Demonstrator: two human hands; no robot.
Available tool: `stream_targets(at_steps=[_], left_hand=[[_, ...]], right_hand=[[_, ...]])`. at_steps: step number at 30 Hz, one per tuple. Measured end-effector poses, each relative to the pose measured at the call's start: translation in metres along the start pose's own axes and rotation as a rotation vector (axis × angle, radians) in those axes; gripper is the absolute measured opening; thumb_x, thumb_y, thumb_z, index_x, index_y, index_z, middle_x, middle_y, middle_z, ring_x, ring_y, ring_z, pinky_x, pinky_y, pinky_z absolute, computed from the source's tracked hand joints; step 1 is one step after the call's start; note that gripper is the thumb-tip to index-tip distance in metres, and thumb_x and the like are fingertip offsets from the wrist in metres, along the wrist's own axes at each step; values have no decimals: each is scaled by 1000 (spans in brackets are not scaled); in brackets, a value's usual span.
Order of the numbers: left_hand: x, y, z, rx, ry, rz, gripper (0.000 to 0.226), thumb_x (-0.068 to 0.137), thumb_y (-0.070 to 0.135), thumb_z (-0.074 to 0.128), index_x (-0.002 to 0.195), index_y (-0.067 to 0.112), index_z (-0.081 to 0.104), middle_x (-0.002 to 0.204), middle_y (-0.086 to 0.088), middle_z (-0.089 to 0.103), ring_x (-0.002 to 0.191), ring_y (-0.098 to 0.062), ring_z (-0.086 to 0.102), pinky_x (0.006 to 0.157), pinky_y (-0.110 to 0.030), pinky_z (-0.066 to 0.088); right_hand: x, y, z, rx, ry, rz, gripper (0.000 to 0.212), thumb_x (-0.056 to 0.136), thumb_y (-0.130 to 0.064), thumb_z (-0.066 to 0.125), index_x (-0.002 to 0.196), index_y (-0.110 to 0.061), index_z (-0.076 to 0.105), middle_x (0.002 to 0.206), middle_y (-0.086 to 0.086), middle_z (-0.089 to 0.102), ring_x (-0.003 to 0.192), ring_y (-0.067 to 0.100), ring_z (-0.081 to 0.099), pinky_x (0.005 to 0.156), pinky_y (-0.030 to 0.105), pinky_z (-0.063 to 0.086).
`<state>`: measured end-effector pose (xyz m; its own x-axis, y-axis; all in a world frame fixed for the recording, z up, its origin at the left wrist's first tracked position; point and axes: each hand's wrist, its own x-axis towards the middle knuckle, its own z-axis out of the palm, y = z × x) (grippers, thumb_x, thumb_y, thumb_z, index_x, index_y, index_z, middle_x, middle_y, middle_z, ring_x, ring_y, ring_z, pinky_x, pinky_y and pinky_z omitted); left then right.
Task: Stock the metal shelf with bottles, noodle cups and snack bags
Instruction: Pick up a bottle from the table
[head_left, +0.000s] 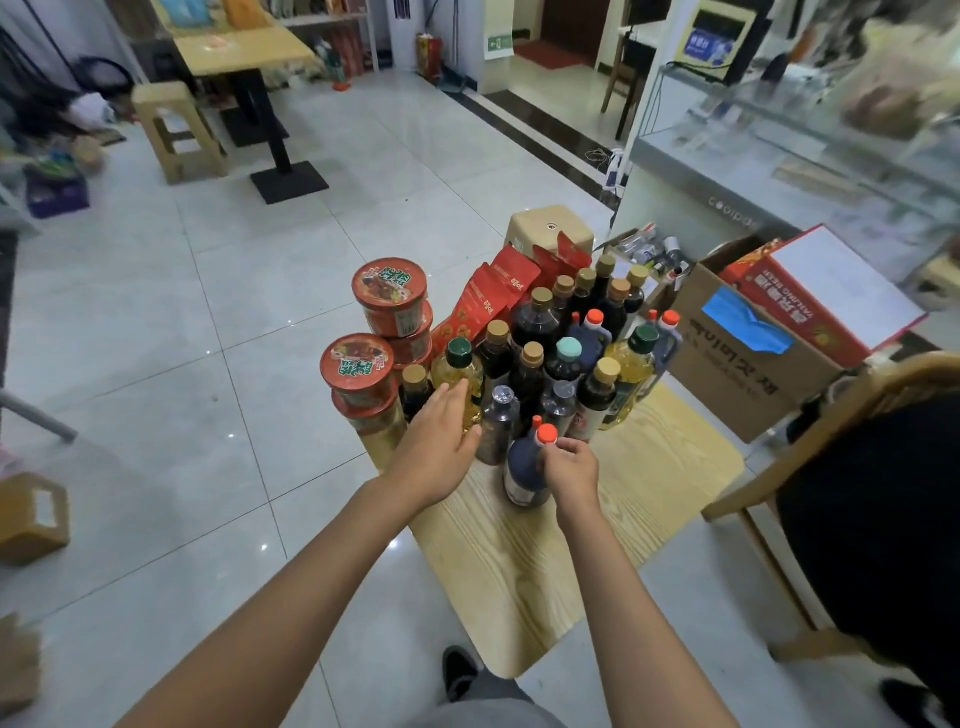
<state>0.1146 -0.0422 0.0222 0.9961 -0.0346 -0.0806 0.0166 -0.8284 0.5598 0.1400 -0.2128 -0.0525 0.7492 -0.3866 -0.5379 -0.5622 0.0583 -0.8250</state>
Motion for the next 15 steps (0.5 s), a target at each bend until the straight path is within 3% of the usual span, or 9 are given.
stream_targets(at_steps=[2, 4, 6, 9, 12, 15], left_hand=[[-4, -2, 0, -6, -23, -17, 64, 102, 35, 44, 156, 19, 14, 162, -1, 17, 150, -18, 13, 117, -36, 22], [-7, -4, 2, -8, -48, -20, 64, 102, 35, 45, 156, 19, 15, 162, -3, 18, 150, -19, 14, 117, -38, 24], [-9, -11, 2, -23, -61, -16, 64, 101, 35, 47, 155, 20, 16, 161, -4, 21, 149, -20, 17, 116, -39, 26], [-11, -21, 2, -64, -77, -21, 64, 99, 33, 50, 154, 20, 20, 158, -4, 30, 145, -21, 26, 115, -40, 33], [-17, -29, 0, -116, -88, -6, 66, 97, 30, 55, 153, 20, 22, 154, -3, 37, 138, -22, 39, 109, -41, 41], [-28, -37, -8, -223, -166, 16, 89, 86, 26, 71, 154, 24, 14, 156, 0, 33, 140, -19, 37, 108, -37, 42]], right_hand=[[-5, -3, 1, 28, 11, 24, 15, 85, -20, 66, 94, -8, 65, 86, 12, 69, 78, 22, 61, 64, 30, 45], [-13, -5, -2, 98, -2, 52, 9, 81, -16, 63, 77, -8, 62, 68, 9, 60, 66, 22, 53, 59, 30, 39], [-25, -9, -2, 200, -16, 87, 6, 75, -11, 56, 69, -12, 56, 63, 7, 50, 59, 19, 43, 56, 30, 31], [-44, -20, -1, 243, -74, 66, 6, 74, -21, 59, 72, -16, 60, 70, 4, 56, 64, 15, 45, 60, 31, 34], [-66, -41, 2, 82, -206, -37, 22, 73, -31, 72, 83, -12, 66, 76, 3, 60, 70, 14, 49, 63, 29, 37], [-87, -69, 10, -14, -344, -95, 25, 77, -36, 77, 85, -15, 65, 69, -5, 59, 66, 10, 50, 61, 27, 38]])
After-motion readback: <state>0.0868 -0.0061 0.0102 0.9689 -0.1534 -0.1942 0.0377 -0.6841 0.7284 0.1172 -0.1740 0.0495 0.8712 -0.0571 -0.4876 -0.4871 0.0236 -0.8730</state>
